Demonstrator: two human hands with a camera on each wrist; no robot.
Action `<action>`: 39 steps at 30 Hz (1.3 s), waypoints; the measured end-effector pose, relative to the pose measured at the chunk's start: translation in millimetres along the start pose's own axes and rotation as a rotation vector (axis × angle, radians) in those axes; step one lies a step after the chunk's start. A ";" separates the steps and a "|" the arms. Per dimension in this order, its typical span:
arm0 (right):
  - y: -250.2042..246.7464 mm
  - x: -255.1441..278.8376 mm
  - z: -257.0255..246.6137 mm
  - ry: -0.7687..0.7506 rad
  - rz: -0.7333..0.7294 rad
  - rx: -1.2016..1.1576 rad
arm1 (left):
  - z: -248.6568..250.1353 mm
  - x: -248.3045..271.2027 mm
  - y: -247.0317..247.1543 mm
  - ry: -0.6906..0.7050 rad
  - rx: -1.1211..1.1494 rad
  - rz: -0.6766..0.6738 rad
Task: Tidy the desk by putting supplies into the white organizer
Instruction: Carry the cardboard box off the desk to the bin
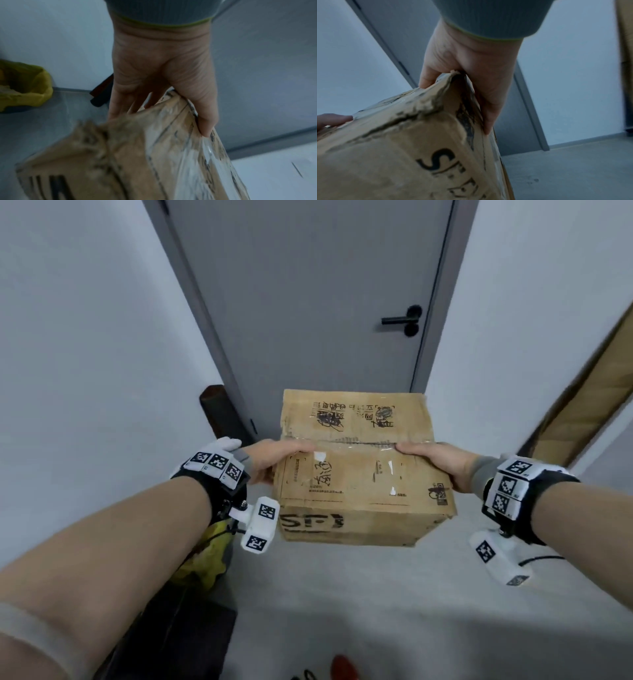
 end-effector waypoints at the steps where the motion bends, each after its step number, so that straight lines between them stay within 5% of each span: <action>1: 20.1 -16.3 -21.6 -0.007 -0.032 0.019 | -4.9 -6.6 -27.1 0.003 0.032 0.038; 11: 185.7 -172.6 -174.4 -0.082 -0.302 0.290 | -65.1 -53.6 -198.6 -0.066 0.339 0.287; 24: 367.7 -443.5 -277.6 0.001 -0.587 0.640 | -143.4 -214.0 -314.7 -0.319 0.752 0.584; 32: 485.9 -533.0 -300.3 0.024 -0.711 0.795 | -196.7 -265.4 -367.5 -0.420 0.916 0.679; 39: 555.6 -623.1 -271.5 0.062 -0.699 0.836 | -266.9 -342.8 -400.4 -0.460 0.963 0.680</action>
Point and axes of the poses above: each hand's wrist, its own x-axis away from the middle knuckle, its own y-axis out of the palm, z = x × y, the point moved 6 cm from there along -x, towards the middle knuckle, and after that the axes turned 6 degrees about z, right-handed, at the moved point
